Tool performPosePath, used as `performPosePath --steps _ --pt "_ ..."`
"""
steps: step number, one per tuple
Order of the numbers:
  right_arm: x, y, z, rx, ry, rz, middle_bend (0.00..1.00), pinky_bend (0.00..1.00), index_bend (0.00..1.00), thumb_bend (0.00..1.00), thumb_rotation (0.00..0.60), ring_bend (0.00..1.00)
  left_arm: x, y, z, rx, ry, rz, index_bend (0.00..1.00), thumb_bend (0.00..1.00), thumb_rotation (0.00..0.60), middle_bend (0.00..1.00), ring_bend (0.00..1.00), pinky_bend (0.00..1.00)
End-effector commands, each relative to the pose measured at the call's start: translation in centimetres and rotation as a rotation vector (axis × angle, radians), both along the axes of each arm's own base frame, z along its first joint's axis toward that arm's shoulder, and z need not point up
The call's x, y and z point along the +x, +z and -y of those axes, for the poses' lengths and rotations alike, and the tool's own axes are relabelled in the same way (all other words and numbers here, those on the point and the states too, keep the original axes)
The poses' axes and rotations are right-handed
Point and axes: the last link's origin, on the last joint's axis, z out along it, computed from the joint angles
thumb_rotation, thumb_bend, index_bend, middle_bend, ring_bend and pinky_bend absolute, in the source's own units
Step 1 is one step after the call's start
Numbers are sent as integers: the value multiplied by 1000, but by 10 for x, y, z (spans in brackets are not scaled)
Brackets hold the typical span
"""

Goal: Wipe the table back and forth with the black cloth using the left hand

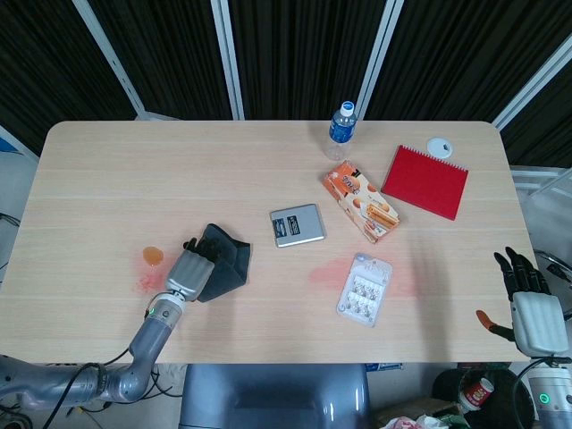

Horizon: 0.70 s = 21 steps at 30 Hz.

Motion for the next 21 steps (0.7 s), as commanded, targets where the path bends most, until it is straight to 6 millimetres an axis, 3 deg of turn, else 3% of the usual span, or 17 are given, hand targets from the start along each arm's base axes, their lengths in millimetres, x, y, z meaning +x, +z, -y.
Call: performPosePath --steps 1,21 --pt "0 0 0 0 1 0 0 136 0 112 600 0 1 1 2 0 -1 3 30 11 600 7 17 98" --pt "0 -1 0 6 3 1 0 136 0 112 600 0 -4 2 3 2 2 2 31 11 600 7 17 98"
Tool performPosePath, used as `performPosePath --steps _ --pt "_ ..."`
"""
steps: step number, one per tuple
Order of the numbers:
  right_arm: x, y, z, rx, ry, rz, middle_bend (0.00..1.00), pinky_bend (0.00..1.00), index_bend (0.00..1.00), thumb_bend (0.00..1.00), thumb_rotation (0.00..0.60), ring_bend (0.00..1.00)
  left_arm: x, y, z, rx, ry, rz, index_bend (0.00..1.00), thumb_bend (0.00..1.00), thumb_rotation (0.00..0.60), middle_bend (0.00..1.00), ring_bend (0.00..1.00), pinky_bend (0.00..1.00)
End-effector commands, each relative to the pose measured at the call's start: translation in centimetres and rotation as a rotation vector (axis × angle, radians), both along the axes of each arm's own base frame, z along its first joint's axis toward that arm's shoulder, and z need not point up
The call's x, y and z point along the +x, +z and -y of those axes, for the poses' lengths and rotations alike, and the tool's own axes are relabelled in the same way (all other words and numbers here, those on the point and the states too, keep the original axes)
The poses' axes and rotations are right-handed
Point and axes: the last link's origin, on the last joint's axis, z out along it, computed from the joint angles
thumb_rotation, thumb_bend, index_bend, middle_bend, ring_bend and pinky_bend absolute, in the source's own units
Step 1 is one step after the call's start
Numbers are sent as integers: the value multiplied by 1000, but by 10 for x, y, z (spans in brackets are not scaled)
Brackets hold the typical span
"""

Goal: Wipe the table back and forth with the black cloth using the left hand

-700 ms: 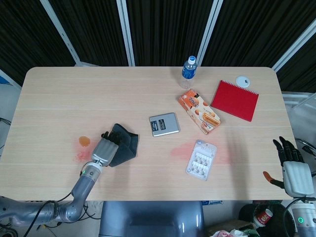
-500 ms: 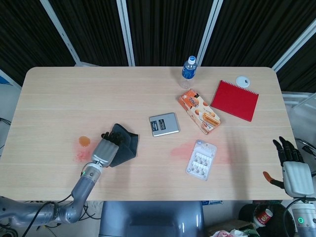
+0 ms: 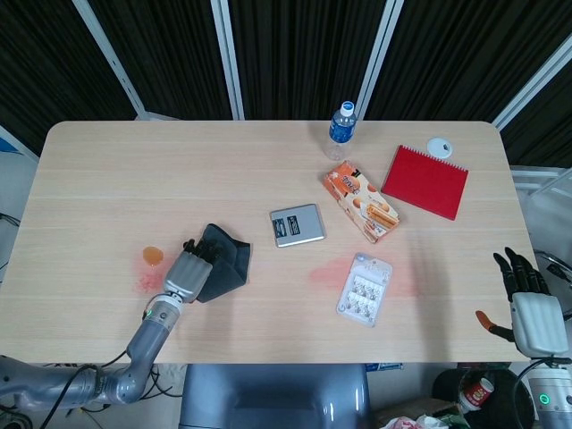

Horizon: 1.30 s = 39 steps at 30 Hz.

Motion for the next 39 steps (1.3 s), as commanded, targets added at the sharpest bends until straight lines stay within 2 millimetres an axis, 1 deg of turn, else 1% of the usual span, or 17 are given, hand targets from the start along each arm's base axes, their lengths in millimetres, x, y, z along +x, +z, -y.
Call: performPosePath --steps 1,14,17,20,22,23,24,28,31,39 --pt "0 0 0 1 1 -1 0 136 0 112 600 0 0 0 0 5 -2 3 31 11 600 7 17 98" --pt "0 0 0 2 -3 6 0 137 0 112 600 0 3 -5 -1 -1 -6 -3 41 12 600 16 17 105" --pt "0 0 0 2 -5 7 0 136 0 114 600 0 3 -6 -2 1 -8 -4 69 42 600 57 40 160" --pt "0 0 0 3 -5 8 0 137 0 115 600 0 5 -7 -3 9 -16 1 159 134 600 181 153 306" --pt "0 0 0 4 -5 8 0 137 0 115 600 0 6 -8 -4 21 -29 5 281 189 600 300 256 414" --pt "0 0 0 4 -5 8 0 137 0 115 600 0 6 -9 -5 29 -41 2 326 203 600 337 289 446" --pt "0 0 0 4 -5 8 0 137 0 116 600 0 5 -10 -5 33 -48 0 400 236 600 405 348 505" --pt "0 0 0 4 -7 8 0 136 0 117 600 0 3 -15 -6 49 -83 -5 585 355 600 594 523 675" --pt "0 0 -1 4 -9 9 0 136 0 120 600 0 4 -16 -8 70 -118 10 669 413 600 679 601 730" --pt "0 0 -1 5 -9 11 0 136 0 122 600 0 -3 -11 -13 106 -170 28 699 427 600 712 630 755"
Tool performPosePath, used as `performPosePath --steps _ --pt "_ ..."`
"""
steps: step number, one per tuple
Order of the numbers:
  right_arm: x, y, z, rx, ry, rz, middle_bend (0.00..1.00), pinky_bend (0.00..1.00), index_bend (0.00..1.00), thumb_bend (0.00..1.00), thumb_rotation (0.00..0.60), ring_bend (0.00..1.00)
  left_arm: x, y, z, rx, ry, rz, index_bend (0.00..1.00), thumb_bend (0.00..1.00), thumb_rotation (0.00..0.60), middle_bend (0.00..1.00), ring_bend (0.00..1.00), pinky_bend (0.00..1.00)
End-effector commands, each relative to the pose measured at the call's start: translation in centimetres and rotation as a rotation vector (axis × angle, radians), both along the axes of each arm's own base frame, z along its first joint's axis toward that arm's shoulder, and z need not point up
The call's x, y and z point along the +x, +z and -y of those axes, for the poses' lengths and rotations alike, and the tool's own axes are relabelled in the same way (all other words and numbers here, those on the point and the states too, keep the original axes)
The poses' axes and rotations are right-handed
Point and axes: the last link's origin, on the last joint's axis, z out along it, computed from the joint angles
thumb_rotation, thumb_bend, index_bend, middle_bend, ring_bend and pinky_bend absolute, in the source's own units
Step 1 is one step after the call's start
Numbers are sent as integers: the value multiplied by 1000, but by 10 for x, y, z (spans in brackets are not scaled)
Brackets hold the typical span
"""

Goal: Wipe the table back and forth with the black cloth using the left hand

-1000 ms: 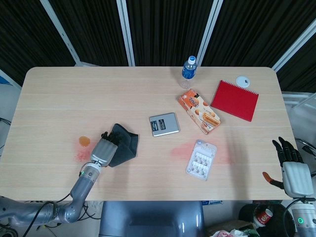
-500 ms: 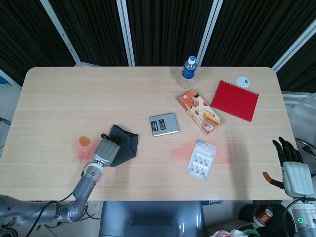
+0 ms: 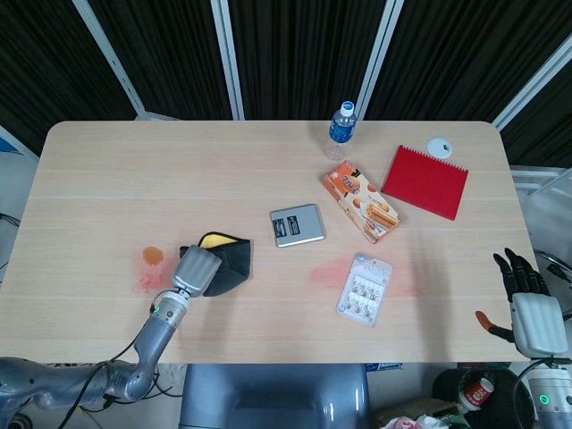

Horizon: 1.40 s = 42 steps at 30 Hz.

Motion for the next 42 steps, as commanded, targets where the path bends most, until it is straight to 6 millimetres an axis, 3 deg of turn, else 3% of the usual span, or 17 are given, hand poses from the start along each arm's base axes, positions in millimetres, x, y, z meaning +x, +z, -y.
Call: performPosePath --steps 1,10,27,34,42 --pt "0 0 0 2 2 -1 0 136 0 122 600 0 -5 3 -1 7 1 2 701 430 600 714 631 756" --pt "1 -1 -1 2 6 -2 0 136 0 122 600 0 -42 27 -8 37 32 -66 713 439 600 721 636 756" --pt "2 -1 -2 6 12 -5 0 136 0 122 600 0 -131 103 -16 131 187 -161 724 460 600 730 646 759" --pt "3 -2 -2 6 14 -4 0 137 0 121 600 0 -136 118 -19 105 198 -192 726 460 600 733 651 769" --pt "8 -7 3 18 29 11 0 136 0 122 600 0 -128 100 -15 47 183 -230 726 460 600 734 651 769"
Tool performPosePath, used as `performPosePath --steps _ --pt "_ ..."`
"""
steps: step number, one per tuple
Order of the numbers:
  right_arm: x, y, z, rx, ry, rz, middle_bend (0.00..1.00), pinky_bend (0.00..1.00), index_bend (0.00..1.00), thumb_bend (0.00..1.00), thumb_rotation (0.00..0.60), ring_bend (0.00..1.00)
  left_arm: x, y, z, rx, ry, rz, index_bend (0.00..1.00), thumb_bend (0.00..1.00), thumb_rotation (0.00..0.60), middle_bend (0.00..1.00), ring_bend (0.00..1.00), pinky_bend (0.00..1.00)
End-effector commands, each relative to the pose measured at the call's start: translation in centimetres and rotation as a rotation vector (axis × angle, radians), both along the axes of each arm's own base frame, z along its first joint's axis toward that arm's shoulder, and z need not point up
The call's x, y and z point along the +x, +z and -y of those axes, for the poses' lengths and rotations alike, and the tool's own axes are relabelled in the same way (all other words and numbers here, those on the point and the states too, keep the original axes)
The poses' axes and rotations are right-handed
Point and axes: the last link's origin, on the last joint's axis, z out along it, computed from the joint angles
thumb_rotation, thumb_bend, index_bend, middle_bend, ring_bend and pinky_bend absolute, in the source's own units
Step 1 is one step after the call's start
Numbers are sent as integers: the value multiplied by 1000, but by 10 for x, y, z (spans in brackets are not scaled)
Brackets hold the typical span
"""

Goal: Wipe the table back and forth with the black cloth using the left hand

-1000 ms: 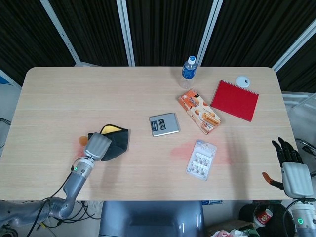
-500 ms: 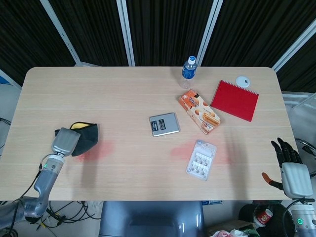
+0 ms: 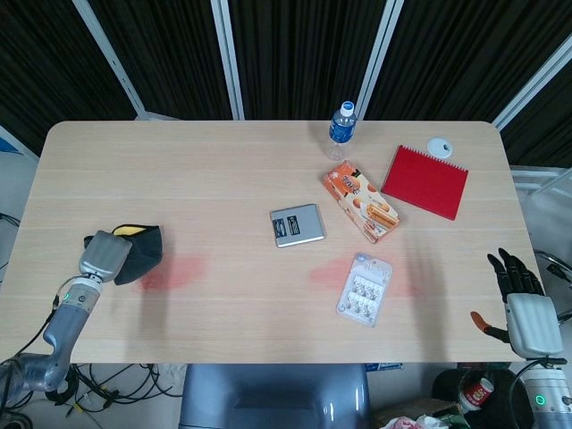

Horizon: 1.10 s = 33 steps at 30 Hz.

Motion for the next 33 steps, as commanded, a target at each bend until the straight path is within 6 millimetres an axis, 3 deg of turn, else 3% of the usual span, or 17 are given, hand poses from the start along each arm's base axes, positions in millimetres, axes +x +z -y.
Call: performPosePath --steps 1,10,26,33 --pt "2 -3 2 9 7 4 0 136 0 122 600 0 3 -12 3 -27 0 -7 726 460 600 733 651 769" --pt "5 -8 3 20 16 1 0 137 0 121 600 0 28 -42 1 -29 -26 53 726 460 600 733 650 769" --pt "6 -7 2 16 21 6 0 136 0 122 600 0 118 -93 12 -94 -141 226 726 460 600 733 651 769" --pt "5 -6 1 13 21 9 0 136 0 122 600 0 117 -99 17 -108 -150 186 727 460 600 734 650 769"
